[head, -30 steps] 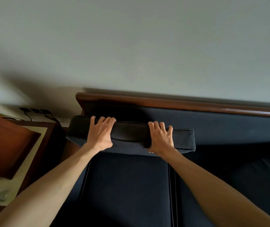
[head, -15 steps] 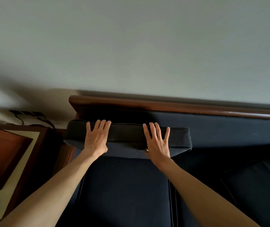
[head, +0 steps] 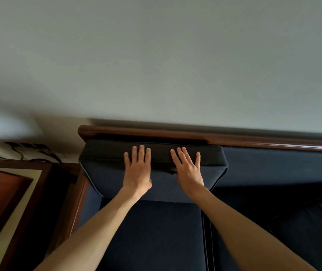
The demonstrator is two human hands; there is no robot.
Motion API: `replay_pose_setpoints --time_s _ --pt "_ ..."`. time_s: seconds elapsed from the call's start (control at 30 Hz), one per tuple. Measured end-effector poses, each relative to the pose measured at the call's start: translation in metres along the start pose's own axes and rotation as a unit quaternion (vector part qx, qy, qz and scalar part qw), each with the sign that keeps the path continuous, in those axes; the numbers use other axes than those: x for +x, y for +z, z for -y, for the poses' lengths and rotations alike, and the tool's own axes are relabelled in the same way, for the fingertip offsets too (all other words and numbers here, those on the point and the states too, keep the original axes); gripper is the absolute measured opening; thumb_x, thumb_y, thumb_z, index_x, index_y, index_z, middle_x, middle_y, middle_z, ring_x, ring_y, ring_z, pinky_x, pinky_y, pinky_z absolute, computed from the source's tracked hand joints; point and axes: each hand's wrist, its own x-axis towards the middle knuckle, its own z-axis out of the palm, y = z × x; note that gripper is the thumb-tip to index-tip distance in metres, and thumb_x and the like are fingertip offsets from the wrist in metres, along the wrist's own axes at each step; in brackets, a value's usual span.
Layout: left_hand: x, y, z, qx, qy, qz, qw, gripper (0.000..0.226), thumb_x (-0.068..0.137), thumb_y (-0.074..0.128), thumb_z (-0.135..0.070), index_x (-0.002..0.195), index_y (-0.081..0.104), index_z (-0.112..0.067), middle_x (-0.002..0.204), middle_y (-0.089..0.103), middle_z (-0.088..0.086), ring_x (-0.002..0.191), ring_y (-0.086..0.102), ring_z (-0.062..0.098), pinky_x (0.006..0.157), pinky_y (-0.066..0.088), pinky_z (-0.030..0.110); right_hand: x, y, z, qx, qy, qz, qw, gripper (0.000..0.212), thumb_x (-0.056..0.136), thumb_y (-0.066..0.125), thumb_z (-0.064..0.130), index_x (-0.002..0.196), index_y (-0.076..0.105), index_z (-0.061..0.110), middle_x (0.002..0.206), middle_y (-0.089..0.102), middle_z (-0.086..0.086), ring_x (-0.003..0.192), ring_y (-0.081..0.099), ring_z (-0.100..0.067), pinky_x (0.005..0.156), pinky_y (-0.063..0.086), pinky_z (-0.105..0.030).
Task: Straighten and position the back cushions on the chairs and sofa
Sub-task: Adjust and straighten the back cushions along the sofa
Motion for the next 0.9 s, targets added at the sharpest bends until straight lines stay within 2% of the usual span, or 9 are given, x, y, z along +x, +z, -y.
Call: replay_pose_setpoints --time_s 0.13,0.3,0.47,0.6,0.67,0.73,0.8,0.87,0.9 --pt "0.011 0.003 -0.028 -0.048 0.075 -0.004 0.996 0.108 0.083 0.072 -0.022 0.154 -0.008 -0.009 0.164 -0.009 0.01 0.15 -0.011 0.026 0.122 0.001 0.049 0.006 -0.002 -0.008 0.024 -0.018 0.007 1.0 0.093 0.091 0.067 0.019 0.157 0.002 0.018 0.166 0.006 -0.004 0.152 -0.004 -0.021 0.113 -0.014 -0.055" --pt "0.009 0.017 0.0 -0.046 0.087 -0.028 0.995 0.119 0.074 0.077 -0.024 0.154 -0.011 -0.01 0.163 -0.012 0.007 0.15 -0.012 0.021 0.123 0.0 0.04 0.003 0.002 -0.011 0.015 -0.022 0.013 1.0 0.091 0.098 0.055 0.029 0.152 -0.018 0.021 0.165 -0.014 0.0 0.149 -0.019 -0.017 0.114 -0.016 -0.054" --pt "0.001 0.016 0.068 -0.042 0.037 -0.023 0.998 0.122 0.063 0.077 -0.028 0.155 -0.001 -0.012 0.164 -0.003 0.007 0.151 -0.005 0.021 0.123 0.0 0.037 0.004 0.004 -0.009 0.023 -0.016 0.003 1.0 0.092 0.096 0.057 0.027 0.153 -0.015 0.022 0.165 -0.012 0.0 0.151 -0.015 -0.018 0.114 -0.016 -0.053" --pt "-0.019 0.014 0.145 -0.014 -0.026 -0.008 1.0 0.123 0.058 0.077 -0.023 0.155 0.002 -0.01 0.164 -0.003 0.008 0.151 -0.002 0.022 0.123 0.004 0.04 0.004 0.005 -0.008 0.022 -0.022 0.009 0.999 0.091 0.097 0.057 0.03 0.153 -0.015 0.023 0.163 -0.015 0.001 0.15 -0.016 -0.017 0.115 -0.015 -0.052" --pt "-0.016 0.007 0.156 -0.014 -0.062 0.004 0.998 0.119 0.063 0.074 -0.028 0.155 0.001 -0.008 0.164 -0.004 0.009 0.151 -0.004 0.023 0.122 0.0 0.041 0.005 0.004 0.001 0.017 -0.006 0.016 1.0 0.089 0.099 0.052 0.036 0.153 -0.018 0.022 0.162 -0.02 0.001 0.149 -0.019 -0.018 0.116 -0.014 -0.055" --pt "-0.002 -0.004 0.131 -0.018 -0.09 0.019 0.996 0.118 0.068 0.072 -0.044 0.154 0.001 -0.007 0.164 -0.002 0.013 0.151 -0.007 0.027 0.121 -0.005 0.046 0.008 -0.001 0.008 0.023 0.012 0.034 0.999 0.089 0.098 0.05 0.047 0.154 -0.015 0.022 0.164 -0.018 0.001 0.15 -0.02 -0.018 0.116 -0.013 -0.058" --pt "0.014 -0.009 0.088 -0.008 -0.02 -0.004 1.0 0.123 0.067 0.069 -0.063 0.155 -0.001 -0.012 0.164 0.0 0.012 0.15 -0.008 0.029 0.12 -0.007 0.051 0.01 -0.004 0.01 0.025 0.021 0.044 0.998 0.093 0.094 0.05 0.057 0.156 -0.01 0.021 0.165 -0.014 0.0 0.151 -0.017 -0.02 0.116 -0.012 -0.059" --pt "0.025 -0.006 0.049 -0.032 0.071 -0.001 0.997 0.123 0.07 0.066 -0.071 0.155 -0.005 -0.017 0.164 -0.005 0.002 0.15 -0.01 0.022 0.121 -0.005 0.051 0.009 -0.005 0.011 0.029 0.026 0.038 0.999 0.09 0.094 0.047 0.061 0.156 -0.004 0.021 0.166 -0.01 -0.001 0.151 -0.014 -0.02 0.116 -0.009 -0.06" --pt "0.029 -0.002 0.036 -0.041 0.09 0.012 0.995 0.12 0.073 0.063 -0.071 0.155 -0.007 -0.018 0.163 -0.009 -0.002 0.15 -0.011 0.019 0.121 -0.003 0.05 0.009 -0.006 0.01 0.028 0.025 0.031 0.999 0.087 0.095 0.044 0.06 0.157 -0.003 0.021 0.166 -0.008 -0.001 0.152 -0.012 -0.02 0.116 -0.008 -0.06"
